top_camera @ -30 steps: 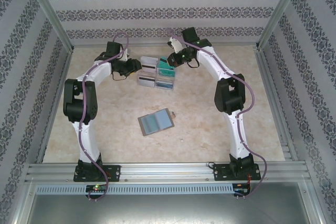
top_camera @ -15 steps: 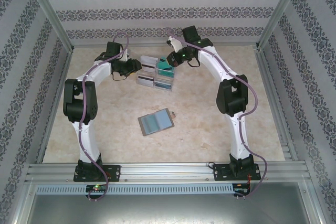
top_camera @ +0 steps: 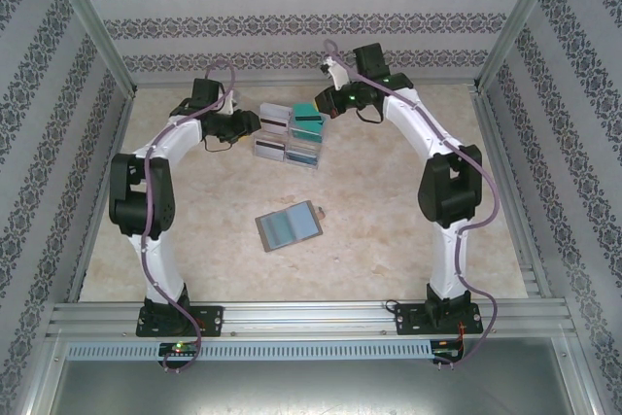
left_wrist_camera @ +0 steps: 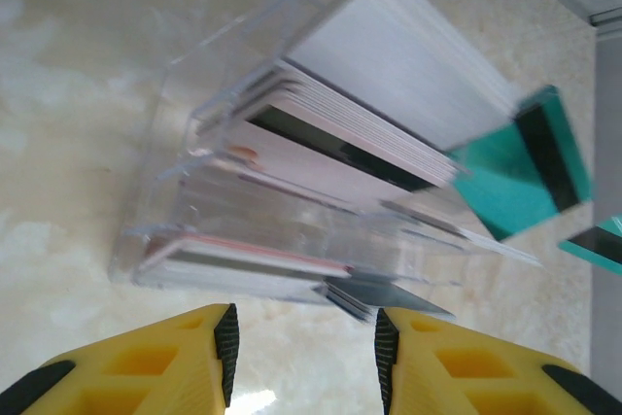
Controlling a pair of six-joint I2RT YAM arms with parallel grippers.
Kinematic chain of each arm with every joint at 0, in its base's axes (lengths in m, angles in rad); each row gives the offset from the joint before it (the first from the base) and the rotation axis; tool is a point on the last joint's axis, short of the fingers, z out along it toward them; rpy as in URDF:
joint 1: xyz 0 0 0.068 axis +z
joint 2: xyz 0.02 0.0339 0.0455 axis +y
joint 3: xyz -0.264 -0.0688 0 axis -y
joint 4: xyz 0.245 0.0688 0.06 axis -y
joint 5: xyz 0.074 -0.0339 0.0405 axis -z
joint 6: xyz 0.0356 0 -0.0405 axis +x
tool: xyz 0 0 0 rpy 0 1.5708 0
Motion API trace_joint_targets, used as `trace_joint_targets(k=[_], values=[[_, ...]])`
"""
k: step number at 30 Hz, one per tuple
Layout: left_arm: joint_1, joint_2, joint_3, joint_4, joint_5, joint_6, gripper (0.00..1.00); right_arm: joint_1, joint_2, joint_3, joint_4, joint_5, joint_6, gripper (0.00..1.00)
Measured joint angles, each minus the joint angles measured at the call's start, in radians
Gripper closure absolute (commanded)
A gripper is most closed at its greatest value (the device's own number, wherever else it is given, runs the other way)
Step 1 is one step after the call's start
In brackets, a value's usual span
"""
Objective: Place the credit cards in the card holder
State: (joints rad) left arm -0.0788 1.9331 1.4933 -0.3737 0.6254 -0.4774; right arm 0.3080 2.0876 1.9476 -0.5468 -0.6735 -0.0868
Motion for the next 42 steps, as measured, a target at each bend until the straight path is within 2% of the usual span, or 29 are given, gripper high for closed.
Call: trace_joint_targets(k=[6,10,17,22,26,32,42], values=[[-0.005,-0.158,-0.125,0.148,0.081,-0.103,0.55,-0.026,-0.127,-0.202,0.203,-0.051,0.168,1.0],[-0.043,-0.231,-0.255,0.394,0.144,-0.267,0.56,-0.031,-0.234,-0.411,0.443,-0.069,0.367,1.0],[-0.197,-0.197,-0.393,0.918,0.148,-0.611,0.61,-0.011,-0.361,-0.723,0.856,0.004,0.715,1.0],[-0.275,-0.151,-0.394,1.15,0.101,-0.74,0.61,0.021,-0.417,-0.836,1.039,0.088,0.866,1.0],[-0.287,-0.147,-0.4,1.245,0.058,-0.782,0.6,0.035,-0.449,-0.877,1.131,0.137,0.93,1.0],[-0.286,-0.16,-0.441,1.267,0.002,-0.794,0.59,0.035,-0.483,-0.907,1.197,0.192,0.974,1.0],[-0.286,-0.096,-0.401,1.354,-0.008,-0.868,0.62,0.057,-0.477,-0.909,1.26,0.203,1.028,1.0]])
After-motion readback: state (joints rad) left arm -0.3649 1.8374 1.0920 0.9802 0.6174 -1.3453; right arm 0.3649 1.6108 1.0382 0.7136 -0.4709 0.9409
